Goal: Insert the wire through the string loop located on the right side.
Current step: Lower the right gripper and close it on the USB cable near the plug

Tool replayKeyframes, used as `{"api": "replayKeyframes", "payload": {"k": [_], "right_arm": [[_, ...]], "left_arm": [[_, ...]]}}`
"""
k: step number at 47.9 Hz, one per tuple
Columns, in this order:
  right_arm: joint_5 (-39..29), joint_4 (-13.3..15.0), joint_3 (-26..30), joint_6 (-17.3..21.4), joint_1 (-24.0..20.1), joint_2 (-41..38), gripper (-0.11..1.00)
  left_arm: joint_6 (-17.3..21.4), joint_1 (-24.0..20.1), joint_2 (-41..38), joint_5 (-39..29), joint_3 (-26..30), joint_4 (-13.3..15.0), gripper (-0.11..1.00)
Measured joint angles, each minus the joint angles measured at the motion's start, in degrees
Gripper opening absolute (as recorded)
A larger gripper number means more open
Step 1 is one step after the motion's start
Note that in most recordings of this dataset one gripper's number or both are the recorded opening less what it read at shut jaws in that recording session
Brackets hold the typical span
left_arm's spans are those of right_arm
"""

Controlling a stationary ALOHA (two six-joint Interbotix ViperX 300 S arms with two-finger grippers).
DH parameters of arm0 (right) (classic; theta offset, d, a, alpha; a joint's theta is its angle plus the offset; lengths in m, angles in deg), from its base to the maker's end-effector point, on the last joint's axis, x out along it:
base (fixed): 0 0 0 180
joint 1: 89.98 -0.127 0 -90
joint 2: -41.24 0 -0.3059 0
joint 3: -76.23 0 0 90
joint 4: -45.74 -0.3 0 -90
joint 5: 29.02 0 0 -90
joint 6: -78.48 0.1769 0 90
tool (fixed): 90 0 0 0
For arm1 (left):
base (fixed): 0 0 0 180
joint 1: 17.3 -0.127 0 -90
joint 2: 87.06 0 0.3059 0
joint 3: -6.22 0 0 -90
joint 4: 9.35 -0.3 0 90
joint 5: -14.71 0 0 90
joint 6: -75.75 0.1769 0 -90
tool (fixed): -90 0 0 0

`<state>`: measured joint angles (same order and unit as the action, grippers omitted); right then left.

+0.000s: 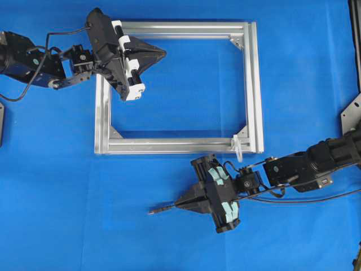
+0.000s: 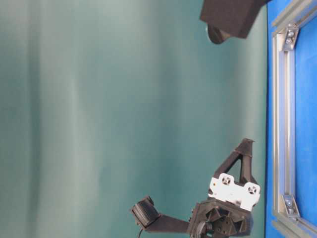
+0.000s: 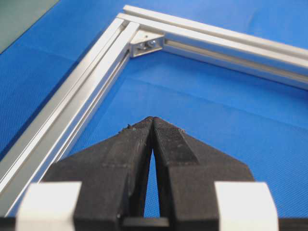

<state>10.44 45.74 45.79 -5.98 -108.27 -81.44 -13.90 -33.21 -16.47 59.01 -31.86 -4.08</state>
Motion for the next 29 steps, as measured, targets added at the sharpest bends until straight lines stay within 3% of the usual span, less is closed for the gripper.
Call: {"api": "replayKeyframes", "payload": {"k": [11, 29], "right_arm": [[-0.6, -0.3, 0.0, 0.3, -0.1, 2.2, -0.04], [-8.9, -0.2, 0.0, 0.2, 0.0, 10.5, -0.04]], "left_arm": [[0.0, 0.0, 0.0, 0.0, -0.1, 0.0, 0.0], [0.0, 0.0, 0.0, -0.2, -0.2, 0.0, 0.0]]}}
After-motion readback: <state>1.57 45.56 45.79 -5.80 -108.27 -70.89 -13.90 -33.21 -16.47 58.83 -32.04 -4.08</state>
